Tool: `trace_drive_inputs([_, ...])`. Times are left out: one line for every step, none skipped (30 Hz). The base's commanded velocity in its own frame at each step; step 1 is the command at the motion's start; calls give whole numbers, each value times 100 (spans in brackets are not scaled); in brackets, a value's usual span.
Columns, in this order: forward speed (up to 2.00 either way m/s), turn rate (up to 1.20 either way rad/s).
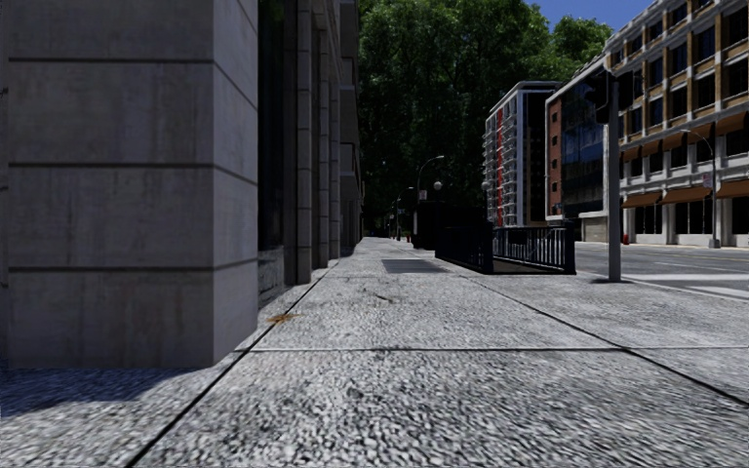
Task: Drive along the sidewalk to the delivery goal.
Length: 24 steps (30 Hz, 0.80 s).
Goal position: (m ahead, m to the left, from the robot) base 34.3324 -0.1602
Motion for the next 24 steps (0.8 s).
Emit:
trace_drive_inputs([200, 0])
trace_drive_inputs([200, 0])
trace_drive_inputs([200, 0])
trace_drive_inputs([200, 0])
trace_drive_inputs([200, 0])
trace_drive_inputs([200, 0])
trace_drive_inputs([200, 0])
trace_drive_inputs([200, 0])
trace_drive_inputs([200, 0])
trace_drive_inputs([200, 0])
trace_drive_inputs([200, 0])
trace_drive_inputs([200, 0])
trace_drive_inputs([200, 0])
trace_drive_inputs([200, 0])
trace_drive_inputs([200, 0])
trace_drive_inputs([200, 0])
trace_drive_inputs([200, 0])
trace_drive_inputs([200, 0])
trace_drive_inputs([200, 0])
trace_drive_inputs([200, 0])
trace_drive_inputs([200, 0])
trace_drive_inputs([200, 0])
trace_drive_inputs([200, 0])
trace_drive_inputs([200, 0])
